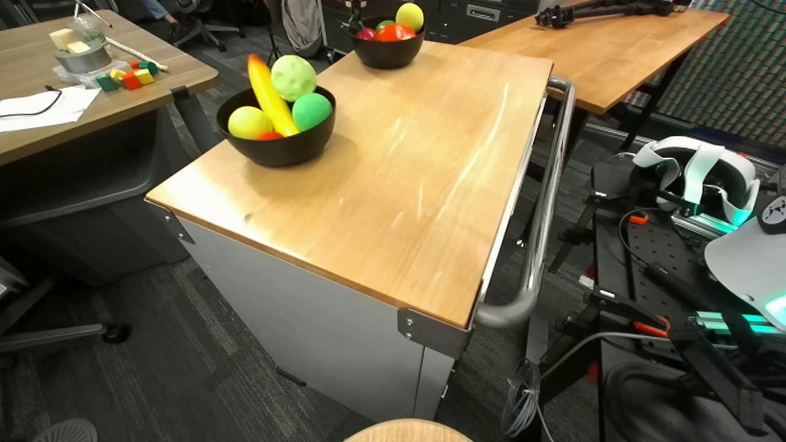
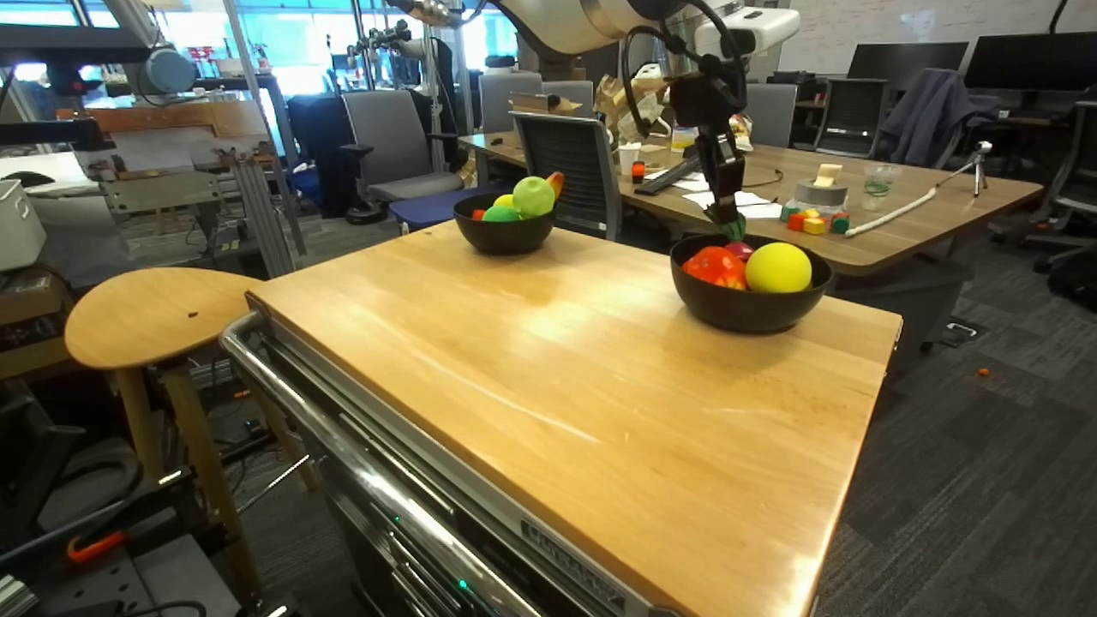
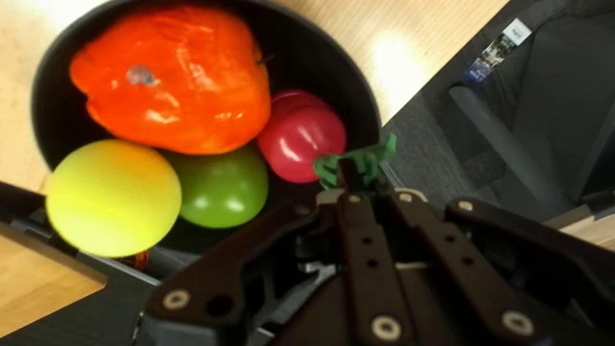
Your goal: Take the fruits and vegetables out of the bowls and put them on the table
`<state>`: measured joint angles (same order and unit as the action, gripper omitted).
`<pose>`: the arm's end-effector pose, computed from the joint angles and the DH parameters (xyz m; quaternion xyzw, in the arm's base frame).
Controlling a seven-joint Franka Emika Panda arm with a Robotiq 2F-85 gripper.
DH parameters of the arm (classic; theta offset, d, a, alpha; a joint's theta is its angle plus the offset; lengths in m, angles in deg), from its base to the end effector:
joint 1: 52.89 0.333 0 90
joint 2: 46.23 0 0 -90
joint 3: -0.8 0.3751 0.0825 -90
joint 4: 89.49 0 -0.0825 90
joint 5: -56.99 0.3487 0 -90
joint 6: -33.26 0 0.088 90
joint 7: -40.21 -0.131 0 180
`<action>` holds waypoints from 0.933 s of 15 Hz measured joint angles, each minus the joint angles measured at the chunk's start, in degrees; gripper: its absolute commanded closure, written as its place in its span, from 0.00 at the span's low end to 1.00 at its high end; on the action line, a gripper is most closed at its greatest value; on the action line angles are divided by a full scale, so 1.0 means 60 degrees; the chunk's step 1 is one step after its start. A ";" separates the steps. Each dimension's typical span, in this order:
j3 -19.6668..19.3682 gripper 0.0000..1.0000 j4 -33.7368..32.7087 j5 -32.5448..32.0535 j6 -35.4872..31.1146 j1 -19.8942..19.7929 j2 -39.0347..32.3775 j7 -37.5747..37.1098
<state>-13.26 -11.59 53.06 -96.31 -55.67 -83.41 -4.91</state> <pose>0.7395 -0.1760 0.4148 0.8709 -0.4625 0.1541 0.0630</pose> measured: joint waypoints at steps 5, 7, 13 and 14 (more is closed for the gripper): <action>-0.0481 0.99 0.1127 -0.1330 0.0101 0.0627 0.1232 -0.0613; -0.0267 0.99 0.1812 -0.1371 0.0022 0.0727 0.1924 -0.0534; 0.0968 0.99 0.4057 -0.0257 -0.1065 0.0714 0.3884 0.0356; 0.1112 0.99 0.4305 -0.0068 -0.1066 0.0714 0.4041 0.0477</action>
<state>-6.58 14.24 52.65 -102.71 -51.38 -59.17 -2.04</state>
